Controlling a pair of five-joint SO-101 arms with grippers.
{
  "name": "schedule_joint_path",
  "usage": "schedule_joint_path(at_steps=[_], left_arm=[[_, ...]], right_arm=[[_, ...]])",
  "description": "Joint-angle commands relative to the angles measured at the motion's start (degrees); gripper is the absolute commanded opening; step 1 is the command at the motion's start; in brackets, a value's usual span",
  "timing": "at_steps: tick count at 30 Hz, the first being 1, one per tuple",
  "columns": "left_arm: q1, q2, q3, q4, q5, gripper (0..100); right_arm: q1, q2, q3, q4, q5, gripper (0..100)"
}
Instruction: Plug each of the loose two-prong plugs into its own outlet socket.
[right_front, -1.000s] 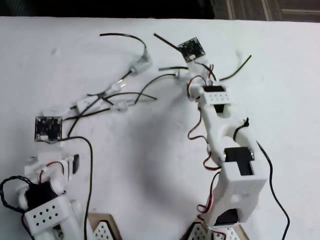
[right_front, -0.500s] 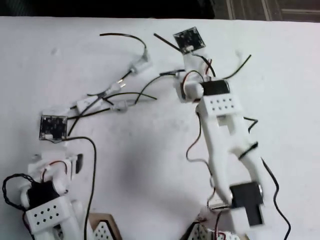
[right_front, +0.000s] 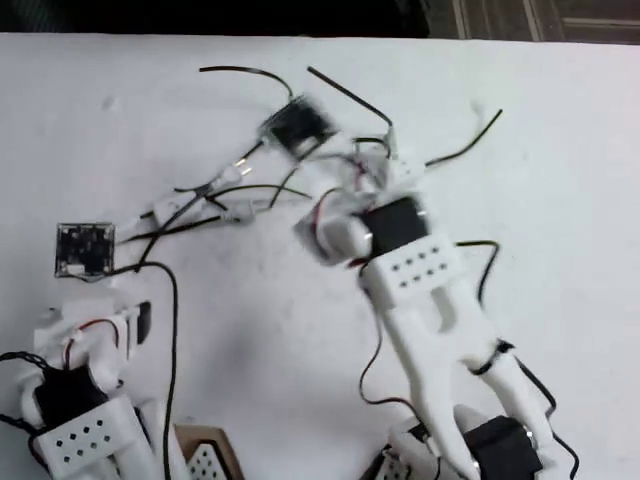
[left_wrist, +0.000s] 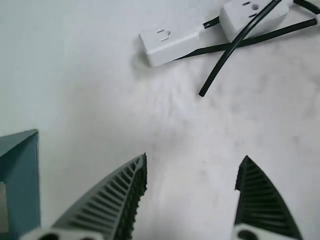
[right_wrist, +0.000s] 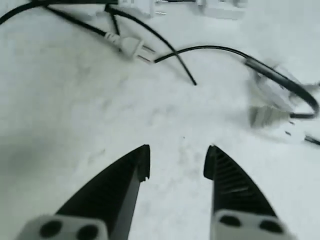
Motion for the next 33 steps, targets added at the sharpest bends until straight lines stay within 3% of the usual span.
schedule_joint_path(at_steps=[1,6,12,33], left_arm=[[-1.9,-0.7,3.0,-2.8,0.1,29],[-2.0,-0.7,10.4,-8.8,0.0,29],[-2.0,-0.7,10.6,-8.4,0.0,29],[-1.7,-0.7,11.6,-8.7,-0.1,29]], right_arm=[[-3.6,3.6,0.6,-5.4,7.3,21.7],[-7.0,13.8,0.4,-13.7,16.5,21.6],[-9.2,24.4,-2.8,-21.9,22.5,21.6],[-7.6,59.5,-36.9,-21.8,22.9,19.0]])
